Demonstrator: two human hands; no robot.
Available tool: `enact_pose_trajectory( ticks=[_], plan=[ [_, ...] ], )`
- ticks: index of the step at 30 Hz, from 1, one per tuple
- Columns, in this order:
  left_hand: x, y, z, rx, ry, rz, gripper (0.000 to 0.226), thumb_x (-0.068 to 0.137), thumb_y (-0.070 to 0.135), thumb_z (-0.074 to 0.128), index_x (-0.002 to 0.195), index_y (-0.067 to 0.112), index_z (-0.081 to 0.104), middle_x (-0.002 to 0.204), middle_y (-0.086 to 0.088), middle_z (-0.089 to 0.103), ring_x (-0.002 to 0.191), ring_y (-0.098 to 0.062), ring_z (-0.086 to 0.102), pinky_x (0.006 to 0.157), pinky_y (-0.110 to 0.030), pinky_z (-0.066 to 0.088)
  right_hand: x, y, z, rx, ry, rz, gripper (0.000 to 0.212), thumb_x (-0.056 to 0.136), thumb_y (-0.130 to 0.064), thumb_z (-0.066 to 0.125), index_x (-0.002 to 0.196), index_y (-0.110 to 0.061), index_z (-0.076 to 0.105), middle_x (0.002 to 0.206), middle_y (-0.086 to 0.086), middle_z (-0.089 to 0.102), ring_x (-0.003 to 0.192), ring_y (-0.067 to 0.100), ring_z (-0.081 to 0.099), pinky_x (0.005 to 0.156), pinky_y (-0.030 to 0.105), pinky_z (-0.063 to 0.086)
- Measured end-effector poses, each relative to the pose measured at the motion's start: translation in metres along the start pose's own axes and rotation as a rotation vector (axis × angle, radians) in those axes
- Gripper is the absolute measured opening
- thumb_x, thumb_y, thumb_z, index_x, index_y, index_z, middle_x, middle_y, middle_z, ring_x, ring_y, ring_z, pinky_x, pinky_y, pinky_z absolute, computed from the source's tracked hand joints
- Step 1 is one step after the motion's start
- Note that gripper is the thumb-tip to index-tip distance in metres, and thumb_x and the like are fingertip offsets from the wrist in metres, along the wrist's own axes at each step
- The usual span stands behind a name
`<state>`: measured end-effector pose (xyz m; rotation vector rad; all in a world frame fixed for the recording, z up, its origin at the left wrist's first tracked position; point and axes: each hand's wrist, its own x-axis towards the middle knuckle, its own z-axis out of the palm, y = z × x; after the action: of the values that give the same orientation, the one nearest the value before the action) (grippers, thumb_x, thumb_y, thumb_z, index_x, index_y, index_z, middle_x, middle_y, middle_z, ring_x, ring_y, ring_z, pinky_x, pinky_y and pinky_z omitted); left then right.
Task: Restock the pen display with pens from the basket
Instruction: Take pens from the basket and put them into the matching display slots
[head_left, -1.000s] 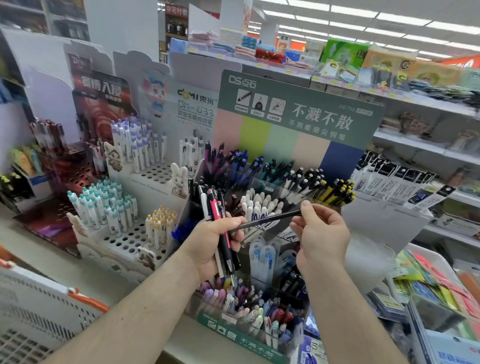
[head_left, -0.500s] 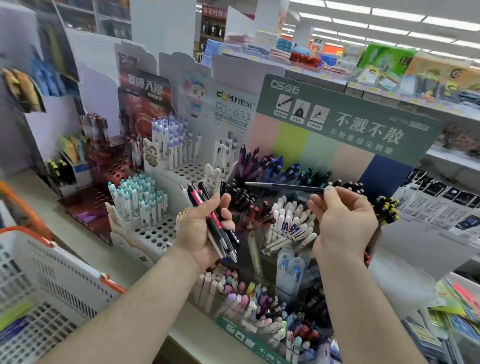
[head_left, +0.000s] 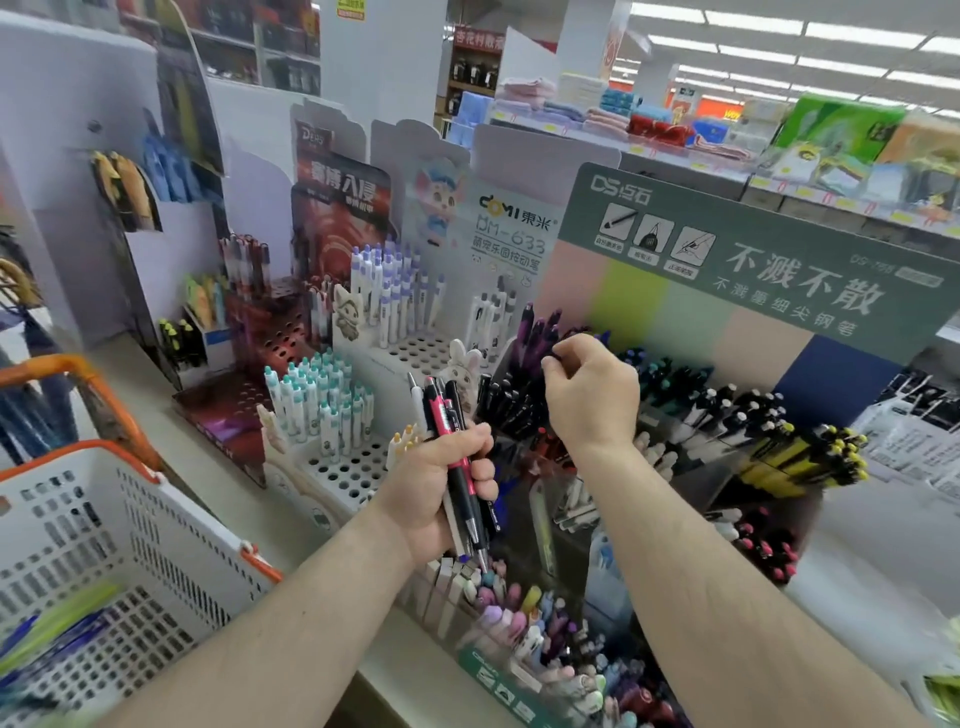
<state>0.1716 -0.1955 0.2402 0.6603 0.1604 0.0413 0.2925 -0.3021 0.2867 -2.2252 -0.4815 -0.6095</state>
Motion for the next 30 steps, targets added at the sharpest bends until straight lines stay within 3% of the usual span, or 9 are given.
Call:
enact_pose_trajectory(
  ticks=[3,6,8,10,15,17,24,27,30],
  plan=[
    [-0.001,0.0,-0.003,0.06,-0.035,0.013,0.021,0.079,0.005,0.069,0.078,0.016,0.051,0.068,0.001,0.047,0.047,-0.008,0.045,0.045,-0.02,0.043,0.002,-0.003,0.008,-0.282,-0.24,-0.036,0.018,0.095,-0.024,0.057,0.1,-0.019,0.074,0.103,0.004,0.07,0.093,0.027,0.064,0.072,0.031,0.049],
    [-0.001,0.0,-0.003,0.141,-0.027,0.006,0.022,0.082,0.004,0.067,0.08,0.018,0.05,0.065,0.002,0.045,0.049,-0.009,0.045,0.046,-0.022,0.043,0.006,-0.007,0.007,-0.365,-0.376,-0.008,0.022,0.095,-0.021,0.053,0.098,-0.02,0.075,0.12,0.007,0.055,0.095,0.031,0.061,0.073,0.032,0.047],
    [0.001,-0.002,-0.003,0.207,0.005,0.008,0.022,0.088,0.0,0.062,0.082,0.017,0.051,0.063,0.001,0.045,0.049,-0.01,0.046,0.046,-0.023,0.043,0.008,-0.012,0.003,-0.346,-0.419,0.013,0.024,0.092,-0.017,0.051,0.083,-0.021,0.073,0.117,0.009,0.057,0.097,0.03,0.061,0.075,0.034,0.048],
    [0.001,-0.005,-0.001,0.268,0.012,0.016,0.02,0.088,-0.001,0.06,0.08,0.016,0.053,0.06,0.001,0.047,0.048,-0.011,0.047,0.046,-0.023,0.042,0.006,-0.016,-0.004,-0.215,-0.375,0.023,0.026,0.092,-0.019,0.052,0.072,-0.023,0.068,0.097,0.006,0.068,0.093,0.025,0.063,0.077,0.033,0.051],
    [0.001,-0.008,0.003,0.374,-0.107,-0.014,0.017,0.074,-0.002,0.067,0.069,0.014,0.063,0.056,-0.002,0.047,0.046,-0.013,0.045,0.045,-0.024,0.04,-0.02,-0.034,-0.029,0.263,-0.395,0.089,0.021,0.085,-0.046,0.072,0.09,-0.026,0.074,0.057,-0.018,0.057,0.056,0.0,0.052,0.059,0.017,0.041],
    [0.003,-0.011,0.005,0.426,-0.133,-0.041,0.012,0.077,-0.002,0.066,0.082,0.007,0.061,0.059,-0.006,0.047,0.048,-0.015,0.045,0.046,-0.025,0.041,-0.031,-0.033,-0.032,0.232,-0.444,0.06,0.027,0.079,-0.049,0.077,0.095,-0.028,0.073,0.059,-0.016,0.054,0.056,0.001,0.05,0.059,0.018,0.043],
    [0.006,-0.029,0.014,0.411,-0.23,-0.211,0.026,0.074,0.025,0.071,0.081,0.009,0.051,0.065,-0.002,0.044,0.048,-0.011,0.042,0.045,-0.022,0.04,-0.044,-0.013,-0.05,0.169,-0.353,0.061,0.004,0.083,-0.028,0.077,0.084,-0.026,0.073,0.064,-0.014,0.06,0.06,-0.001,0.054,0.06,0.016,0.046],
    [0.007,-0.038,0.018,0.304,-0.268,-0.273,0.033,0.073,0.036,0.073,0.081,0.011,0.054,0.065,0.001,0.047,0.047,-0.01,0.043,0.045,-0.022,0.041,-0.05,-0.006,-0.057,0.248,-0.278,0.163,0.007,0.079,-0.024,0.079,0.078,-0.024,0.072,0.068,-0.008,0.069,0.065,0.004,0.063,0.068,0.026,0.056],
    [0.008,-0.044,0.023,0.095,-0.309,-0.344,0.053,0.053,0.053,0.087,0.076,0.012,0.062,0.064,0.002,0.048,0.046,-0.008,0.043,0.044,-0.022,0.041,-0.054,-0.001,-0.071,0.415,-0.189,0.335,0.006,0.08,-0.019,0.079,0.079,-0.021,0.073,0.072,0.001,0.073,0.071,0.021,0.072,0.073,0.041,0.062]
  ],
)
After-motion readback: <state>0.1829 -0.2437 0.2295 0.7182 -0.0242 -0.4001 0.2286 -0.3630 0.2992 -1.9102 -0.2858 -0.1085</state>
